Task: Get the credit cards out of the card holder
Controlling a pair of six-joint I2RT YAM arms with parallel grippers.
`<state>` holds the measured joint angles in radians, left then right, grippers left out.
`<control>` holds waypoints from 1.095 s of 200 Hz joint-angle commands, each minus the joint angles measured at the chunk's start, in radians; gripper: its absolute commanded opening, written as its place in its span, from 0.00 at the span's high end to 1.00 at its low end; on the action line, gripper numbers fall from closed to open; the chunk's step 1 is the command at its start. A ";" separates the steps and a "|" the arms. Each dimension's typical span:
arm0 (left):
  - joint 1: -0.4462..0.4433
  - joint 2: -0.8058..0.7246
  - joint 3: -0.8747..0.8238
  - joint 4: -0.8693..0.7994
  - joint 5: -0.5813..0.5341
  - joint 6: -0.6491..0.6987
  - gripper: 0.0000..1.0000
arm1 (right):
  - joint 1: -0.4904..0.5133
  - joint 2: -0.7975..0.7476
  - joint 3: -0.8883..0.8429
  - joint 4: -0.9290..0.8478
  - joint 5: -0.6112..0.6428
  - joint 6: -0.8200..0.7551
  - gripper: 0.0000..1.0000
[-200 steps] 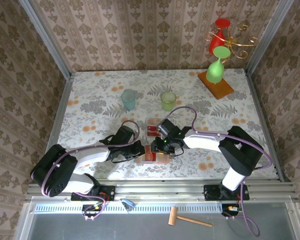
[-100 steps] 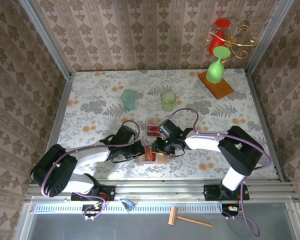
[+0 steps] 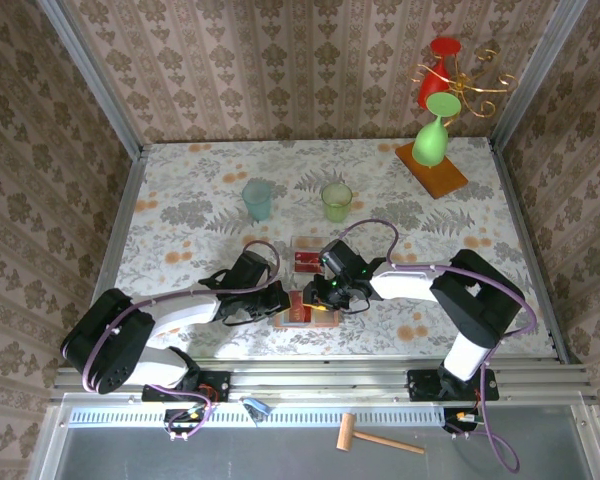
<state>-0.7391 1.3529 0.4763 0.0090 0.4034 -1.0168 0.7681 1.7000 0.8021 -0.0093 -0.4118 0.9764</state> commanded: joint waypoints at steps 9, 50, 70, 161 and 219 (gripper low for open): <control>-0.005 -0.010 -0.011 -0.019 -0.017 0.005 0.96 | -0.007 0.013 -0.016 0.015 -0.021 0.013 0.73; -0.002 -0.065 0.019 -0.069 -0.032 0.011 0.94 | -0.009 0.014 -0.017 0.012 -0.018 0.011 0.74; -0.002 -0.077 0.030 -0.091 -0.034 0.017 0.94 | -0.011 0.015 -0.019 0.013 -0.018 0.011 0.74; -0.004 0.008 -0.003 -0.036 -0.010 0.015 0.94 | -0.016 0.013 -0.017 0.011 -0.023 0.010 0.74; -0.004 0.018 -0.011 -0.058 -0.012 0.027 0.94 | -0.031 0.006 -0.045 0.074 -0.054 0.029 0.77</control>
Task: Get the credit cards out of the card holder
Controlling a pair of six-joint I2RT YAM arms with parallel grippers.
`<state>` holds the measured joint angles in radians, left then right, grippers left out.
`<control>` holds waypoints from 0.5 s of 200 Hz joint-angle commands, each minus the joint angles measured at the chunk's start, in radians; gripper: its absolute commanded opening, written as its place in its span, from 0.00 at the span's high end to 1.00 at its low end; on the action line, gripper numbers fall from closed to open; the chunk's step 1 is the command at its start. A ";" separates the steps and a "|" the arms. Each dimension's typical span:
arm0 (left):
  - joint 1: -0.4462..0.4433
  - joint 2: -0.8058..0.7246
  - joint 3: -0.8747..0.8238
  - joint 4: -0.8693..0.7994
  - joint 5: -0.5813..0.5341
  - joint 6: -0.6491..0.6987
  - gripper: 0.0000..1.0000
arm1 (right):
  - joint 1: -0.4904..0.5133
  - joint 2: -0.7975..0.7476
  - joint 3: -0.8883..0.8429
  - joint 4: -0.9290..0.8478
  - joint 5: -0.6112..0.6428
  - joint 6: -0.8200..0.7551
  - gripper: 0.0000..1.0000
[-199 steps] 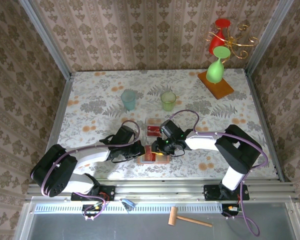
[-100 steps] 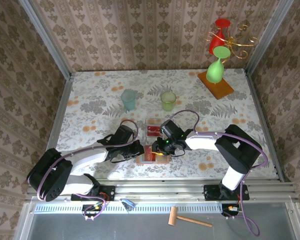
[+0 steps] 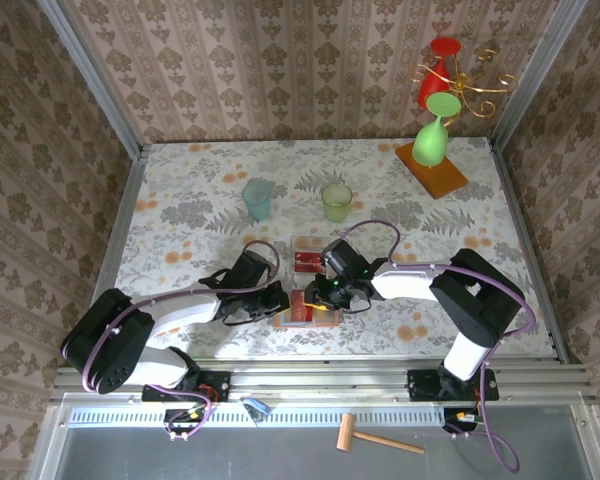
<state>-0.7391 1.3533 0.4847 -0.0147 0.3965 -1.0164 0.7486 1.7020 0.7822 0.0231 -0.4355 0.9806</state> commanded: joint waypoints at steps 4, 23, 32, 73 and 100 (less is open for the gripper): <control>-0.004 0.017 -0.020 -0.036 -0.006 0.027 0.94 | -0.012 0.004 -0.029 0.050 -0.032 0.027 0.78; -0.003 0.020 -0.021 -0.039 -0.008 0.029 0.95 | -0.015 -0.002 -0.044 0.089 -0.046 0.041 0.80; -0.003 0.021 -0.020 -0.040 -0.008 0.029 0.95 | -0.018 -0.006 -0.049 0.099 -0.049 0.047 0.81; -0.003 0.015 -0.021 -0.048 -0.010 0.029 0.95 | -0.024 -0.014 -0.054 0.091 -0.047 0.045 0.85; -0.004 0.005 -0.023 -0.053 -0.013 0.029 0.95 | -0.029 -0.025 -0.061 0.068 -0.036 0.035 0.86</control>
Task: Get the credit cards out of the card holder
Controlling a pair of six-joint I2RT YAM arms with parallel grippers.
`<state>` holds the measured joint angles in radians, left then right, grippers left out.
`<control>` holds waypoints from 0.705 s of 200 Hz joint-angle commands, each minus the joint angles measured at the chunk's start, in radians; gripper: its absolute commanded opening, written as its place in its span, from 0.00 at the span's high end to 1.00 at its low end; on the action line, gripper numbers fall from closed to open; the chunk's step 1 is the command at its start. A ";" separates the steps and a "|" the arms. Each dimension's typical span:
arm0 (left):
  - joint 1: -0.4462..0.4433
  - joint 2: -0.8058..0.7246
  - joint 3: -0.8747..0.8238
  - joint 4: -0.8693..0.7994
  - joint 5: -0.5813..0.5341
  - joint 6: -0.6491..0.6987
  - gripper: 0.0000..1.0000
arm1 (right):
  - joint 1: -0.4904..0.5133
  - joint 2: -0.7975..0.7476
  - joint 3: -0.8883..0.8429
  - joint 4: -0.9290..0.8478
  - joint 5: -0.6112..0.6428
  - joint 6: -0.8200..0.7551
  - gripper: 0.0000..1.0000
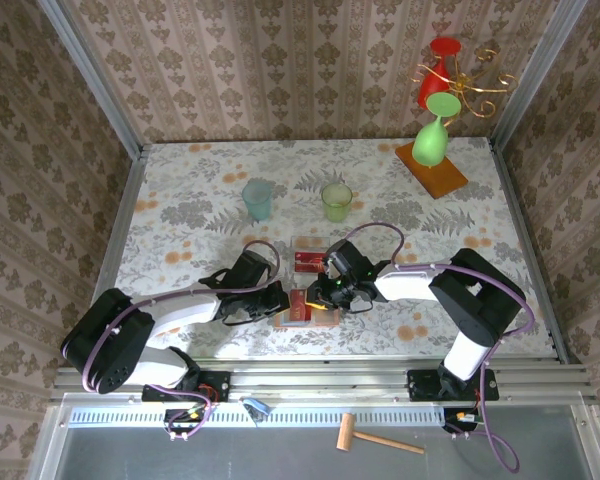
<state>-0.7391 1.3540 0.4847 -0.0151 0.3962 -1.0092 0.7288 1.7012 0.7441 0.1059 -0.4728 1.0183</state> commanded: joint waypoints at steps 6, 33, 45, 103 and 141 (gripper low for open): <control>-0.005 0.002 -0.024 -0.056 -0.013 0.021 0.95 | -0.009 -0.028 -0.025 -0.018 0.003 -0.005 0.86; -0.004 -0.001 -0.024 -0.057 -0.013 0.021 0.95 | -0.017 -0.043 -0.035 -0.032 0.005 -0.014 0.86; -0.004 -0.003 -0.024 -0.057 -0.014 0.021 0.95 | -0.021 -0.050 -0.038 -0.038 0.006 -0.017 0.86; -0.004 -0.016 -0.024 -0.065 -0.019 0.018 0.95 | -0.041 -0.096 -0.049 -0.099 0.018 -0.051 0.86; -0.004 -0.025 -0.026 -0.069 -0.022 0.017 0.95 | -0.058 -0.138 -0.051 -0.166 0.035 -0.086 0.87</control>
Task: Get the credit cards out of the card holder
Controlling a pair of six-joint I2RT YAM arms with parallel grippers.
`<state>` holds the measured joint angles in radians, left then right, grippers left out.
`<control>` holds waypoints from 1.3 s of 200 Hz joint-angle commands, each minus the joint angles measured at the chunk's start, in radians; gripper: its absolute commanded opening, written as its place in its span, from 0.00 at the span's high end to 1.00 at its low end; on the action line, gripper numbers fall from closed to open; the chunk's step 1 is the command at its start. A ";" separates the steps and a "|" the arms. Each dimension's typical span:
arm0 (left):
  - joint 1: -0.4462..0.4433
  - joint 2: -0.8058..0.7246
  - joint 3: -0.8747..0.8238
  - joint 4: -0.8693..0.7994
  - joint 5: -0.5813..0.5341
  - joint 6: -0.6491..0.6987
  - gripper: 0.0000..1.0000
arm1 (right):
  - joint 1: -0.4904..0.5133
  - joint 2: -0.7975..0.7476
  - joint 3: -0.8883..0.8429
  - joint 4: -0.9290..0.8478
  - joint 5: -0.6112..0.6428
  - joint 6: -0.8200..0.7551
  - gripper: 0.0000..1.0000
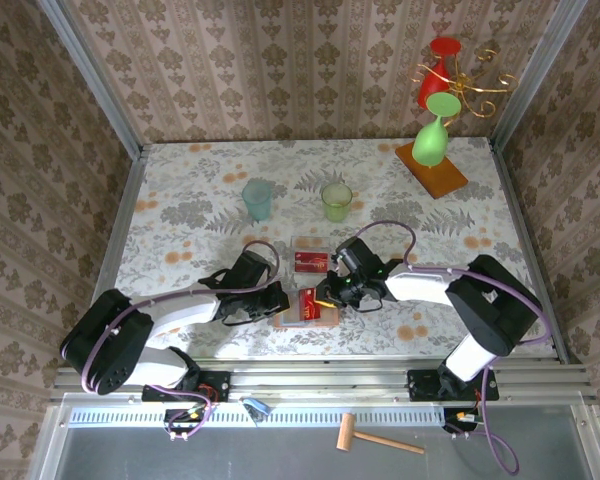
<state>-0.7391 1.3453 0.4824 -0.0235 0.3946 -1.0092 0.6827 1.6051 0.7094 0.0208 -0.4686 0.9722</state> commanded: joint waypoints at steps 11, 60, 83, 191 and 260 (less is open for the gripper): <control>-0.004 -0.018 -0.024 -0.062 -0.020 0.017 0.95 | -0.015 -0.053 -0.017 -0.101 0.037 -0.050 0.87; -0.004 -0.026 -0.027 -0.062 -0.024 0.015 0.95 | -0.020 -0.078 -0.002 -0.159 0.055 -0.078 0.88; -0.004 -0.029 -0.028 -0.062 -0.024 0.013 0.95 | -0.019 -0.078 0.008 -0.163 0.056 -0.076 0.88; -0.004 -0.023 -0.031 -0.043 -0.022 0.010 0.95 | 0.025 -0.089 -0.010 -0.059 -0.022 0.044 0.83; -0.004 -0.025 -0.033 -0.037 -0.022 0.006 0.95 | 0.041 -0.107 -0.010 -0.109 0.013 0.036 0.89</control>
<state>-0.7391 1.3258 0.4709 -0.0360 0.3920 -1.0096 0.7174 1.5158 0.7094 -0.0574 -0.4709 0.9997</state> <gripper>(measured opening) 0.053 0.121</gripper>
